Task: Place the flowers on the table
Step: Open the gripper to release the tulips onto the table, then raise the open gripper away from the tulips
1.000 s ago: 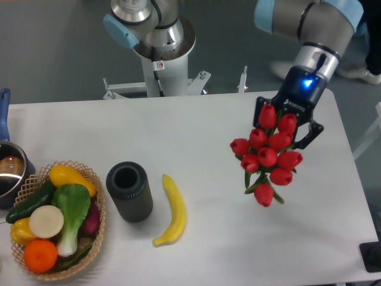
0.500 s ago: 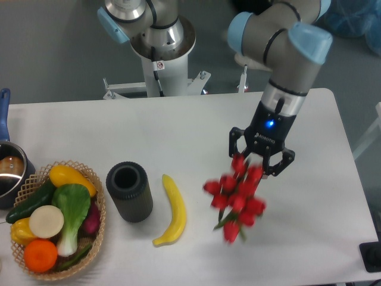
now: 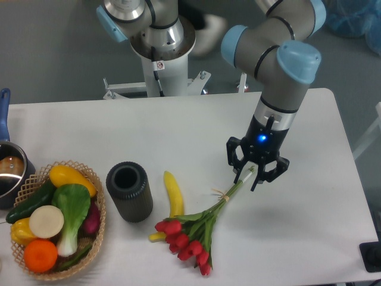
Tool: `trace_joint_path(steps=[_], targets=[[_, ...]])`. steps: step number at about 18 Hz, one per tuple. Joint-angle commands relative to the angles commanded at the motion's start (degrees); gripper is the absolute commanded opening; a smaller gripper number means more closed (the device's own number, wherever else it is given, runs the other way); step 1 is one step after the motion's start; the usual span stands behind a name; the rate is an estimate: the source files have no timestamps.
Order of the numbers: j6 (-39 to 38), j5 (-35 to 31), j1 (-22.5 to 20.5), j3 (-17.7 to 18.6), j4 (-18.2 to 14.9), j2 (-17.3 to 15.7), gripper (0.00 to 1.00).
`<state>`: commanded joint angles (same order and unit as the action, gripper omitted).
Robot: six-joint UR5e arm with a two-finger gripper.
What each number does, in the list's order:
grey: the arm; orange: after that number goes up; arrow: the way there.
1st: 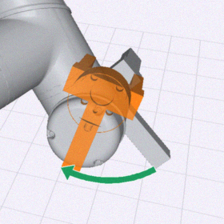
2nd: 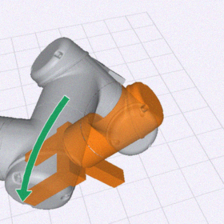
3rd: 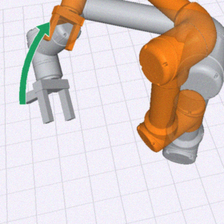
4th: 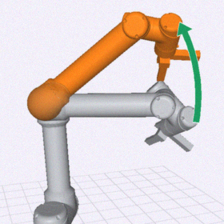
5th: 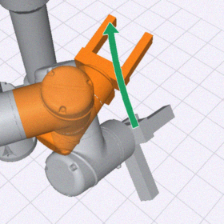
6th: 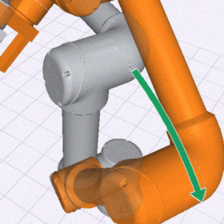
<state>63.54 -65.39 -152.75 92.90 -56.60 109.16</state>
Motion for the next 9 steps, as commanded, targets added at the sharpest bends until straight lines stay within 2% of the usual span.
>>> trace_joint_path(steps=[1, 2, 9], targets=[[0.2, 0.0, 0.0, -0.2, 0.3, 0.4, 0.93], [0.9, 0.0, -0.3, -0.5, 0.2, 0.4, 1.0], [2.7, -0.3, -0.6, -2.7, 1.3, 1.5, 1.0]])
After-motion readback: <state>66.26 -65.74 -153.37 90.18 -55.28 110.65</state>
